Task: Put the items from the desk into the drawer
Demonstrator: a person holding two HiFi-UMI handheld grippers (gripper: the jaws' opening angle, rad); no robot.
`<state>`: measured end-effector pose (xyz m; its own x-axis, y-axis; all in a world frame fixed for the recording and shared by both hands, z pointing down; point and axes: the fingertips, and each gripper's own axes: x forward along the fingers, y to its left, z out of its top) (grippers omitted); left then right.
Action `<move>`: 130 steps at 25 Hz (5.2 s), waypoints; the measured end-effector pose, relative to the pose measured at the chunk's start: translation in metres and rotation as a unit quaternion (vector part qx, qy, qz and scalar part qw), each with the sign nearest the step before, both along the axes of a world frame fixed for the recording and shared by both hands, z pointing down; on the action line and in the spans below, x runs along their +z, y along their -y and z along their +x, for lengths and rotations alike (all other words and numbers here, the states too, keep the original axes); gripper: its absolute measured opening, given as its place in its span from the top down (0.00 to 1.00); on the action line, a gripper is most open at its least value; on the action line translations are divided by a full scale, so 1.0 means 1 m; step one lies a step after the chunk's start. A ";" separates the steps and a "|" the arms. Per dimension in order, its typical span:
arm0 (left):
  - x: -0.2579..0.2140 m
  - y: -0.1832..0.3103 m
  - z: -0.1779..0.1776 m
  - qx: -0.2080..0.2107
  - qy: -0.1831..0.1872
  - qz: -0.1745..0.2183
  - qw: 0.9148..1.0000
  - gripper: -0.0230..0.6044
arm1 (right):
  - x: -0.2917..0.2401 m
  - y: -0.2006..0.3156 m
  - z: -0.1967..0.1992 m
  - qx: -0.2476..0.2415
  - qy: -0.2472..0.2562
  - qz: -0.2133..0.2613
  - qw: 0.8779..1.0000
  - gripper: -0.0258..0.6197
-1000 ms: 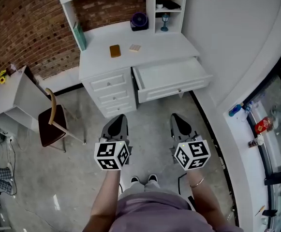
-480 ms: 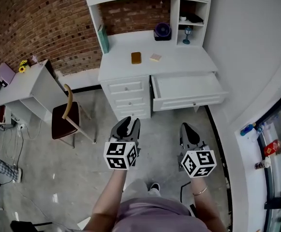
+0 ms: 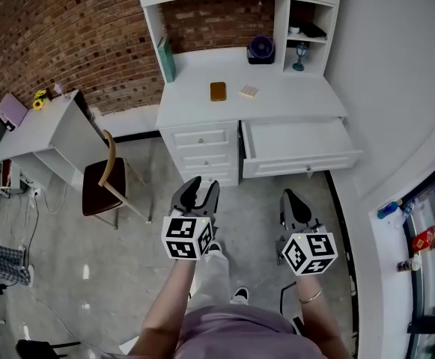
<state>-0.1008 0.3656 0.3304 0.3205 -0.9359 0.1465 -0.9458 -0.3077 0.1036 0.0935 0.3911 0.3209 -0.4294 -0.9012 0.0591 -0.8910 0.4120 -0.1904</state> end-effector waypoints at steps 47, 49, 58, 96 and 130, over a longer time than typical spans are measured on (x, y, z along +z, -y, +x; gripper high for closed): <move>0.050 0.377 -0.069 -0.001 0.016 -0.057 0.998 0.57 | 0.011 0.356 -0.054 0.037 0.006 -0.025 0.999 0.96; 0.049 0.385 -0.068 -0.014 0.021 -0.057 0.998 0.57 | 0.009 0.368 -0.051 0.028 0.006 -0.022 0.999 0.96; 0.055 0.416 -0.051 -0.054 0.034 -0.065 0.996 0.53 | 0.005 0.408 -0.029 -0.005 0.022 -0.014 1.000 0.96; 0.200 0.600 -0.056 -0.071 0.089 -0.200 0.973 0.41 | 0.074 0.570 -0.045 -0.021 0.003 -0.082 0.996 0.96; 0.245 0.660 -0.056 -0.071 0.088 -0.301 0.947 0.32 | 0.092 0.606 -0.052 0.012 -0.001 -0.109 0.994 0.96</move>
